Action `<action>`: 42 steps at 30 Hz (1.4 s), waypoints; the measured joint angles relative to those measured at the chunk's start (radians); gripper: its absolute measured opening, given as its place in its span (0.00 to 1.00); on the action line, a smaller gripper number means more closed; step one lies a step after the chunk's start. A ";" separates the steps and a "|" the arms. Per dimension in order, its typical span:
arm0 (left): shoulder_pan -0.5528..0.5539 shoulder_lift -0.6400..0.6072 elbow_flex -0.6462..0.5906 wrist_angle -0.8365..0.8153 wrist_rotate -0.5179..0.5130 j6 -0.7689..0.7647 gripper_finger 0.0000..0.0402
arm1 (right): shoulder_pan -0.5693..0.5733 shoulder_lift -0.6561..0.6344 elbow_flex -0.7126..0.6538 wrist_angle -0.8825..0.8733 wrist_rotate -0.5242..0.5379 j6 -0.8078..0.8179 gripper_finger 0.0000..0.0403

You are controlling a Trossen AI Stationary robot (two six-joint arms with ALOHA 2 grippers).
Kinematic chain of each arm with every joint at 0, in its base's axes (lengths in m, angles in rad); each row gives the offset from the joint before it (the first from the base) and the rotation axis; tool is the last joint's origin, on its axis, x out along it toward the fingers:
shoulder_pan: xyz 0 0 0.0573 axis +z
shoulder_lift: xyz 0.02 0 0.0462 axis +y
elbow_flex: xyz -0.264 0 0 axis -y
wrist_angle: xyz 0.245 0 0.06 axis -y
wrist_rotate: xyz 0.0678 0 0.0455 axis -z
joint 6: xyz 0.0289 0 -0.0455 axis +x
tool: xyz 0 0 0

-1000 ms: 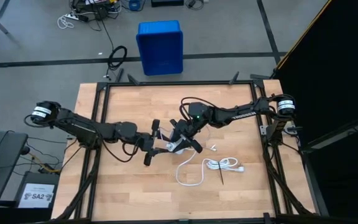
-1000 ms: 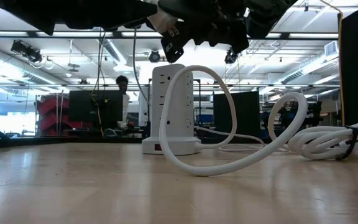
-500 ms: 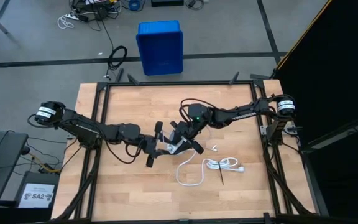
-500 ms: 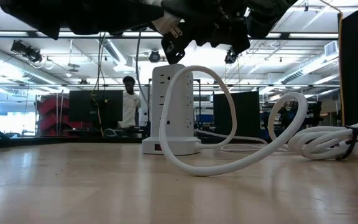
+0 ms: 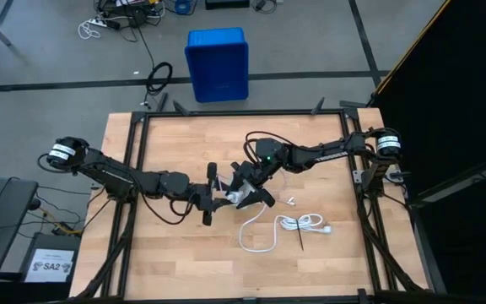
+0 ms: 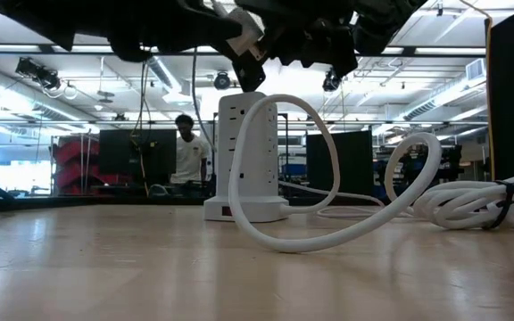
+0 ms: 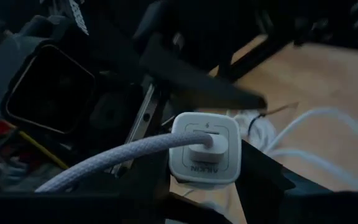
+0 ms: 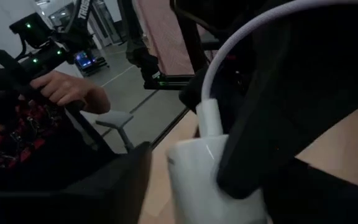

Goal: Insert USB
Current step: Insert the white charger adapter into the white outlet extension

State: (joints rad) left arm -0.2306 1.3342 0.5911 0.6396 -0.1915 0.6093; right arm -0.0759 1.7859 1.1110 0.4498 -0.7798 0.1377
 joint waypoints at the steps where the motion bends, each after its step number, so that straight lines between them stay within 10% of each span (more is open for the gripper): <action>1: -0.011 0.000 0.000 -0.007 -0.016 0.014 0.31 | 0.000 0.000 0.000 -0.001 -0.003 0.000 0.70; 8: -0.099 0.000 0.000 -0.045 -0.130 0.056 0.31 | -0.010 -0.001 0.002 -0.001 -0.019 -0.001 0.81; 26: -0.289 -0.004 0.000 -0.269 -0.471 0.089 0.31 | -0.070 -0.004 0.002 -0.038 0.065 -0.001 0.73; 32: -0.317 0.047 -0.014 -0.202 -0.531 0.088 0.31 | -0.104 -0.003 0.002 -0.100 0.107 -0.033 0.49; 42: -0.416 0.165 -0.190 0.384 -0.816 0.347 0.31 | -0.112 -0.002 0.001 -0.124 0.111 -0.099 0.02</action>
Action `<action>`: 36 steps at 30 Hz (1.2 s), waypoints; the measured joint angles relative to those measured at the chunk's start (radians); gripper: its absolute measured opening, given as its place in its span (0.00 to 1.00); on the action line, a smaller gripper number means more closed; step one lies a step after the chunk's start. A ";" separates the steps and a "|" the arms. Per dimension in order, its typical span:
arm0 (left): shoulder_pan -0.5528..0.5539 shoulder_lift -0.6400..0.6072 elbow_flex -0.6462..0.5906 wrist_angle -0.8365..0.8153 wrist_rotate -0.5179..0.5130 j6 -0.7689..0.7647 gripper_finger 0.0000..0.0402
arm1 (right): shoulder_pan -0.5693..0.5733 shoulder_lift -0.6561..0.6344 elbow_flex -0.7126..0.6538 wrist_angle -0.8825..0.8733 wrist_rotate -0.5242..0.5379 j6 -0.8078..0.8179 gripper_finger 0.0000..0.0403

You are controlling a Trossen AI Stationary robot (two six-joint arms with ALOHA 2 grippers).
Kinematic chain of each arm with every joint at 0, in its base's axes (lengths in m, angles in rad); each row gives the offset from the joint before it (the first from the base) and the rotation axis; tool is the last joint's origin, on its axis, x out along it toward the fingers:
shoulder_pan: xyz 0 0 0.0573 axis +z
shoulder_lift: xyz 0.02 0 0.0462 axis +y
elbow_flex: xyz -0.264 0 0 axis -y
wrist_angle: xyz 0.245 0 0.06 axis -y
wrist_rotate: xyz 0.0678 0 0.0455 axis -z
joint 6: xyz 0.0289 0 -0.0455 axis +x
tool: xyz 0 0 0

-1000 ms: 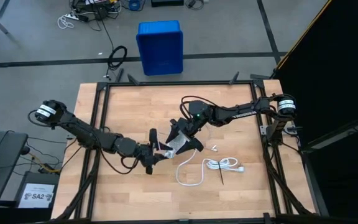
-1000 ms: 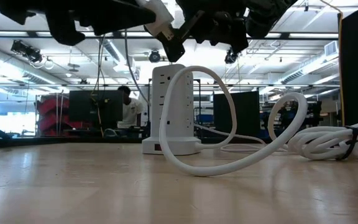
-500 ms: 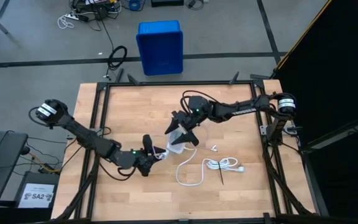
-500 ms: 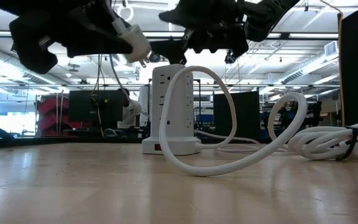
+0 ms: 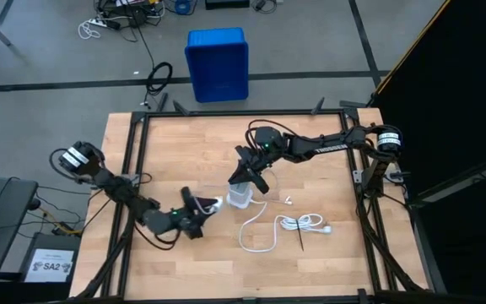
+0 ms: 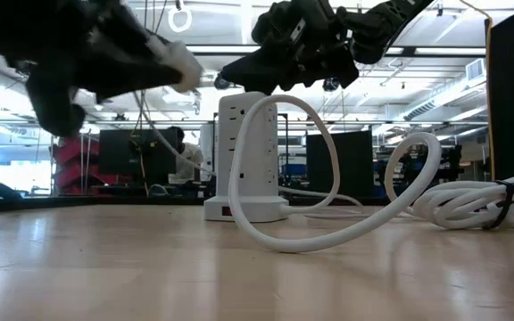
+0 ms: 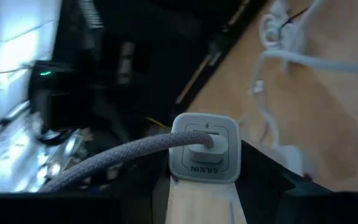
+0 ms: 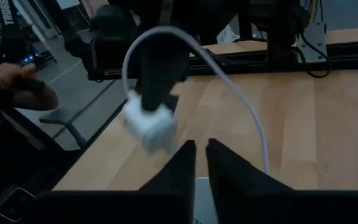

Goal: Insert USB
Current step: Insert the white charger adapter into the white outlet extension

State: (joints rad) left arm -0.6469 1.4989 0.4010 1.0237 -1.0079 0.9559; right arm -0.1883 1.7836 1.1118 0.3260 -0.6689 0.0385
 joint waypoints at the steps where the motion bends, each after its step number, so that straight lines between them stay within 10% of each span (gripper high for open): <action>1: -0.022 -0.008 -0.024 0.053 -0.035 0.032 0.31 | 0.000 0.000 0.000 0.000 0.001 -0.005 0.01; 14: -0.288 -0.111 -0.222 0.543 -0.326 0.314 0.31 | -0.003 0.001 -0.001 0.000 0.025 -0.017 0.01; 26: -0.203 -0.476 -0.210 0.543 -0.015 0.535 0.31 | -0.001 0.002 -0.001 0.027 0.046 -0.016 0.00; 36: 0.096 -0.698 -0.385 0.459 0.189 0.288 0.31 | 0.012 0.002 -0.001 0.024 0.047 -0.017 0.00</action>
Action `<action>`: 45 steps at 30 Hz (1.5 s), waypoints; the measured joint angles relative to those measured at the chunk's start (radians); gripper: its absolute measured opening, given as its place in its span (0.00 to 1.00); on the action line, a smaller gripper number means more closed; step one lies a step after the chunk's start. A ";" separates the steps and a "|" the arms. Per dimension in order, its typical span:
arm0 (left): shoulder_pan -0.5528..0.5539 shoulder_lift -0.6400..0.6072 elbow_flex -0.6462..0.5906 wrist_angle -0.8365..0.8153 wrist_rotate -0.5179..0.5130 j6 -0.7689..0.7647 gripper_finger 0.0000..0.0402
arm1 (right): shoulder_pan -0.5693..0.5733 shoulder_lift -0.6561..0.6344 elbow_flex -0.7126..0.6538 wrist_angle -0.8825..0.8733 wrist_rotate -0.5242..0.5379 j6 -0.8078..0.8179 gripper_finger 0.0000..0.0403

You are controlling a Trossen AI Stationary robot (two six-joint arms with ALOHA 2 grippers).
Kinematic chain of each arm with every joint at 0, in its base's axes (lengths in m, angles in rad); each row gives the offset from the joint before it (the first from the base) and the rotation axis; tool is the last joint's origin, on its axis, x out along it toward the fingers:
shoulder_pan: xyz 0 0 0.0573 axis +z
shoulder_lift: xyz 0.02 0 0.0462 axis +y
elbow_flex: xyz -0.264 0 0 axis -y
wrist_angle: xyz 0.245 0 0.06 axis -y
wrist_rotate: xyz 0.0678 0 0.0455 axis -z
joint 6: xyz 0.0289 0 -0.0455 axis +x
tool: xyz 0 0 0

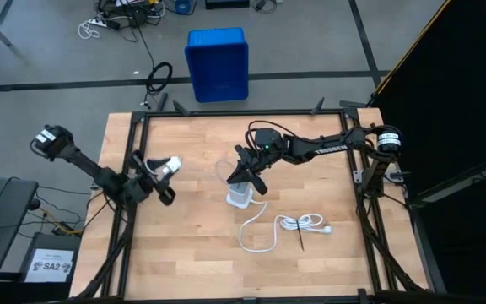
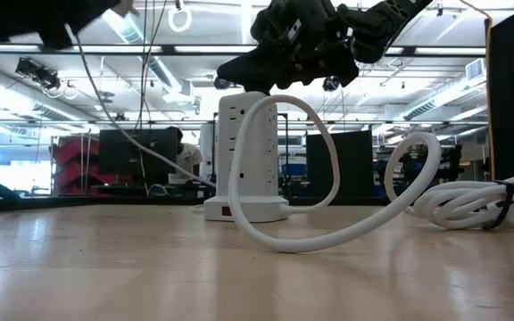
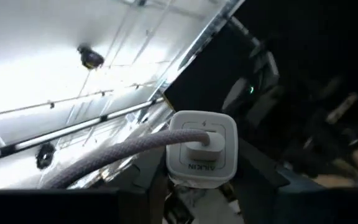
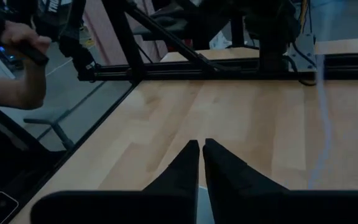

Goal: Insert USB
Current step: Insert the white charger adapter into the white outlet extension

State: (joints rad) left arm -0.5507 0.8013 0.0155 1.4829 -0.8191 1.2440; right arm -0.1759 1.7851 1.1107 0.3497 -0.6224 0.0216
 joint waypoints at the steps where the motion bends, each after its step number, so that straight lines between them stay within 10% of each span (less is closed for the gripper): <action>1: 0.021 -0.005 -0.001 -0.065 0.050 -0.063 0.31 | 0.000 0.000 0.000 -0.002 0.000 -0.001 0.00; 9: 0.098 0.184 0.160 -0.615 0.276 -0.460 0.31 | -0.018 0.000 0.000 -0.006 0.038 -0.015 0.01; 19: 0.070 0.597 0.363 -0.589 0.331 -0.228 0.31 | -0.044 0.000 0.000 -0.095 0.080 -0.007 0.01; 45: 0.074 0.938 0.372 -0.157 0.106 -0.102 0.31 | -0.043 0.000 0.000 -0.286 0.268 -0.047 0.00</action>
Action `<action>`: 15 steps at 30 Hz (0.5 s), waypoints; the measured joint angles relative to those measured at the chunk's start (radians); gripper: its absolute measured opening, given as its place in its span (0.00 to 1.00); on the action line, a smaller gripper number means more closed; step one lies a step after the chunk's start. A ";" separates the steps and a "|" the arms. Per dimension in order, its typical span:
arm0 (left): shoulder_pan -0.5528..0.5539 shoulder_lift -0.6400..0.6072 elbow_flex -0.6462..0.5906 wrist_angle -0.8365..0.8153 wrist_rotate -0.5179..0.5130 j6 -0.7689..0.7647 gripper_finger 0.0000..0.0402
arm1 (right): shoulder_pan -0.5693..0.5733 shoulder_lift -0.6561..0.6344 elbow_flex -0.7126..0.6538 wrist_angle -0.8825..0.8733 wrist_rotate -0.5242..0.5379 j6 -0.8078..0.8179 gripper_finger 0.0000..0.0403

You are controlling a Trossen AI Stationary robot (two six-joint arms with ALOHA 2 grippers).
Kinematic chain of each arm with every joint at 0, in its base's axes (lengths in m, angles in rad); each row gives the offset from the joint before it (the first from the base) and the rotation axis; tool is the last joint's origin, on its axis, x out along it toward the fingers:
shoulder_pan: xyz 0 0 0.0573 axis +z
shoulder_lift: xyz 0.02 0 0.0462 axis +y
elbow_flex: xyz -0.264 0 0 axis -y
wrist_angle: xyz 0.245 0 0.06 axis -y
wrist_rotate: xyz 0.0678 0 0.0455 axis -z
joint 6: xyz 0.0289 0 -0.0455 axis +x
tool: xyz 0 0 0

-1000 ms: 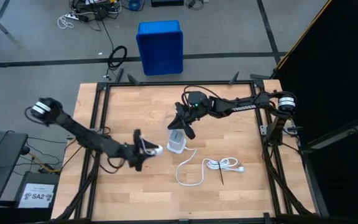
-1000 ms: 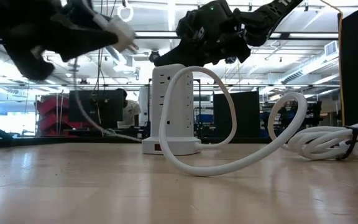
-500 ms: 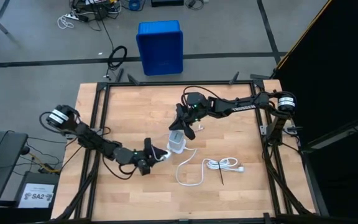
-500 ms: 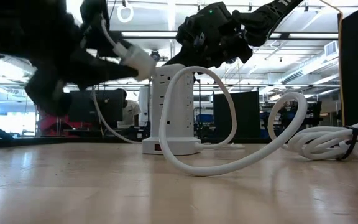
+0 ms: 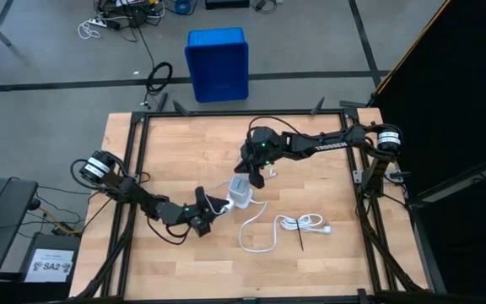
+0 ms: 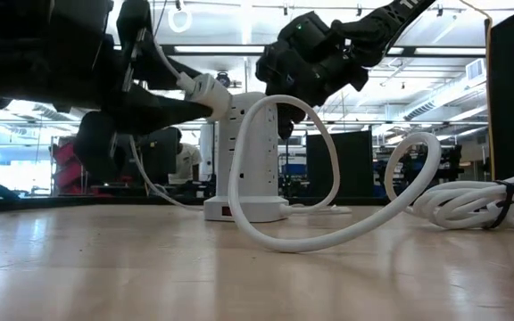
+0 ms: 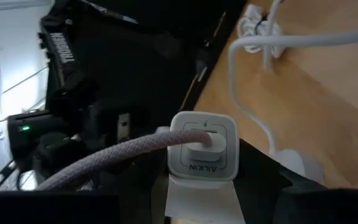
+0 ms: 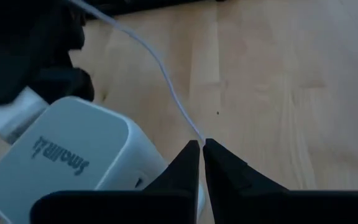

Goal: Insert USB
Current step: Insert the white charger adapter into the white outlet extension

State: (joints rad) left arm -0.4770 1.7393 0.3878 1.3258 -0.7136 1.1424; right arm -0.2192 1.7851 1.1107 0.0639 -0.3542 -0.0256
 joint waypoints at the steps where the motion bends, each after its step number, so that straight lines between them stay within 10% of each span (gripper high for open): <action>1: 0.000 0.001 0.000 0.000 -0.003 0.002 0.31 | 0.000 0.000 0.000 -0.008 0.004 -0.003 0.00; 15: 0.011 0.002 0.000 0.039 -0.008 0.027 0.31 | 0.000 -0.001 0.000 -0.153 0.039 -0.005 0.00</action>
State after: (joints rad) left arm -0.4659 1.7412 0.3878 1.3651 -0.7212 1.1691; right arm -0.2187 1.7844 1.1107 -0.0889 -0.3156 -0.0303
